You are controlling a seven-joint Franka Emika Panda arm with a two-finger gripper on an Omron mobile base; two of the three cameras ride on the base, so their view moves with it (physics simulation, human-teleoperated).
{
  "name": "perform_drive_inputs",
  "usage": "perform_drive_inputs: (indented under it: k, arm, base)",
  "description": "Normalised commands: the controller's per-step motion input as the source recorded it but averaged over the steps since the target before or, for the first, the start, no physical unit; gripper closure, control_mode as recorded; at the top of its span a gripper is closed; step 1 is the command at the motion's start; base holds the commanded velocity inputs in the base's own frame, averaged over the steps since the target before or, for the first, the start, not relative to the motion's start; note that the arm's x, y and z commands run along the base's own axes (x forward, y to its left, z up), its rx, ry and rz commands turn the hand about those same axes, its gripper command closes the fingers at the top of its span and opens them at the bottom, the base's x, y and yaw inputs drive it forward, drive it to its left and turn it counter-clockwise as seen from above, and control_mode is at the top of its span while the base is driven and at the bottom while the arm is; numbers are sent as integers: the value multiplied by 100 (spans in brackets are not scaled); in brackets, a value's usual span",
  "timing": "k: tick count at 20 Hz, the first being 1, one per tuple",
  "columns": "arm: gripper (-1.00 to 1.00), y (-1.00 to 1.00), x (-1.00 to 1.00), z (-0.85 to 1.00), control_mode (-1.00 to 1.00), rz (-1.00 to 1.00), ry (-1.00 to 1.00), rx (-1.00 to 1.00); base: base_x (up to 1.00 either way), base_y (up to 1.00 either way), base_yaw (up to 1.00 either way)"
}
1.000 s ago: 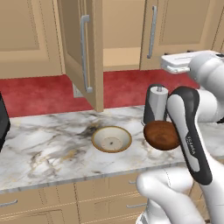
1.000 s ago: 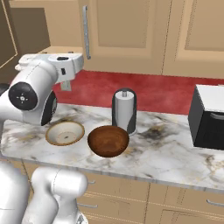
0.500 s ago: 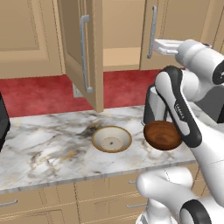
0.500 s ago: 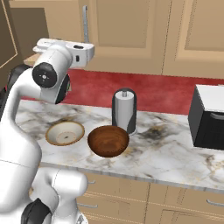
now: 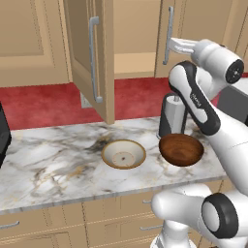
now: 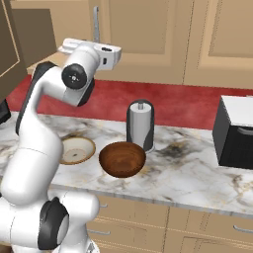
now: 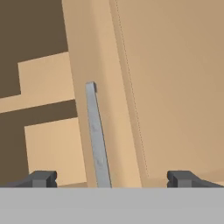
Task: Open the cabinet. Pick the bowls from the counter and place them in the cabinet. Then close the cabinet.
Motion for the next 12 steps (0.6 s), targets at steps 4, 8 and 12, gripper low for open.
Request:
perform_drive_inputs:
  k: [4,8,12]
  arm:
    - [-100,0,15,-4,-100,0,0,-3]
    - [-100,10,-4,-20,-100,0,0,-16]
    - [-100,14,-1,-9,-100,0,0,-12]
  base:
    - [0,0,0]
    - [0,0,0]
    - [0,0,0]
